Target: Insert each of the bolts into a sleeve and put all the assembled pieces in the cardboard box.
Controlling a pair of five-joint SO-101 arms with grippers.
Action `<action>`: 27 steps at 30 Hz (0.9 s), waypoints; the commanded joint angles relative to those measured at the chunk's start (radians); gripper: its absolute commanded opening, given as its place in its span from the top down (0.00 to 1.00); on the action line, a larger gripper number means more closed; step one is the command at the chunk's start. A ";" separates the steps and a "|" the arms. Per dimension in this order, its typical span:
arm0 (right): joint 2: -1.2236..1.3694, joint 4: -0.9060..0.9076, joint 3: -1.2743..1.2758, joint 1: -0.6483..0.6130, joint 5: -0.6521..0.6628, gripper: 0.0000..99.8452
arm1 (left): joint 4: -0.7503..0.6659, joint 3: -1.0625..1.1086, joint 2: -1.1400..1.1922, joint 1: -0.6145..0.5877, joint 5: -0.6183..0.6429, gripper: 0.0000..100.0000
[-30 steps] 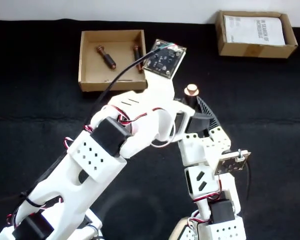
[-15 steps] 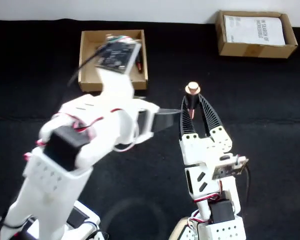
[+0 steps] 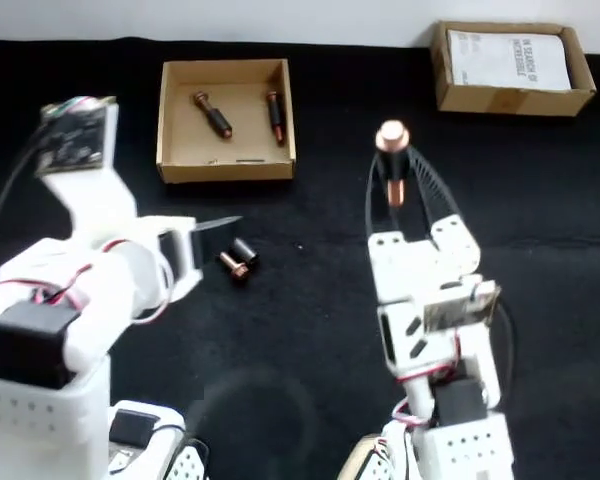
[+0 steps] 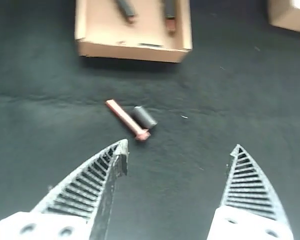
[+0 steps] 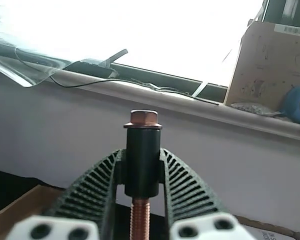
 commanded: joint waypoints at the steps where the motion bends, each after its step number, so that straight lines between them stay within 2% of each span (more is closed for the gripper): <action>1: 0.262 -0.058 -0.248 -0.008 0.009 0.99 | -0.028 0.074 -0.084 -0.108 -0.008 0.69; 6: 0.568 -0.053 -0.544 -0.013 0.009 0.99 | -0.170 0.220 -0.228 -0.328 -0.008 0.69; 9: 0.739 -0.051 -0.685 -0.062 0.011 0.99 | -0.270 0.334 -0.318 -0.433 -0.009 0.69; 12: 0.886 -0.018 -0.802 -0.131 0.011 0.99 | -0.373 0.475 -0.401 -0.513 -0.063 0.69; 16: 1.084 0.091 -0.977 -0.214 0.011 0.99 | -0.523 0.673 -0.512 -0.581 -0.083 0.69; 20: 1.296 0.168 -1.168 -0.255 0.011 0.99 | -0.675 0.868 -0.596 -0.598 -0.083 0.69; 27: 1.609 0.331 -1.577 -0.255 0.011 0.99 | -0.706 1.021 -0.659 -0.618 -0.080 0.69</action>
